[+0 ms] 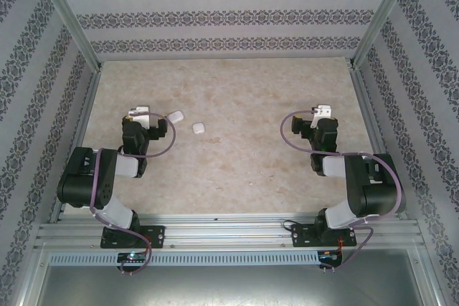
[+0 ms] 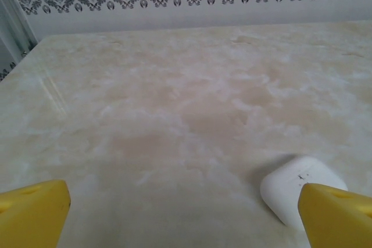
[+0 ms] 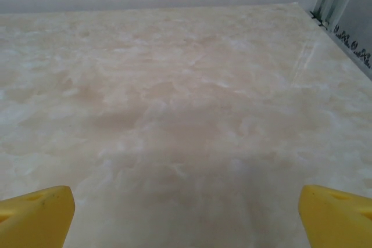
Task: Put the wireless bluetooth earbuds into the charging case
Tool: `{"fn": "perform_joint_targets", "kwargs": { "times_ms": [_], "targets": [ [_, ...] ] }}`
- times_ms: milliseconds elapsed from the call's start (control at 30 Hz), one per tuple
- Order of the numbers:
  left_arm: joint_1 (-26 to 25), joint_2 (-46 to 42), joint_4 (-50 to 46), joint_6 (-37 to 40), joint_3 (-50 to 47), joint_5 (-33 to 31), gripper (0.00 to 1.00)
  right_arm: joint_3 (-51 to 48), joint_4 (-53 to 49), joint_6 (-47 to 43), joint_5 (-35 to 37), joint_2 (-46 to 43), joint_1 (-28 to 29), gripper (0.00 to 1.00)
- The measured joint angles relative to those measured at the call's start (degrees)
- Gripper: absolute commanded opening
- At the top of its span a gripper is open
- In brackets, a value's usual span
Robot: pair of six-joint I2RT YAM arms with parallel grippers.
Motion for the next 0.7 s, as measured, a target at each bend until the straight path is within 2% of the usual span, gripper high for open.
{"fn": "perform_joint_targets", "kwargs": {
  "times_ms": [700],
  "targets": [
    [0.0,0.0,-3.7,0.0,0.0,0.5,1.00,0.0,1.3,-0.4,0.0,0.0,0.0,0.98]
  ]
}}
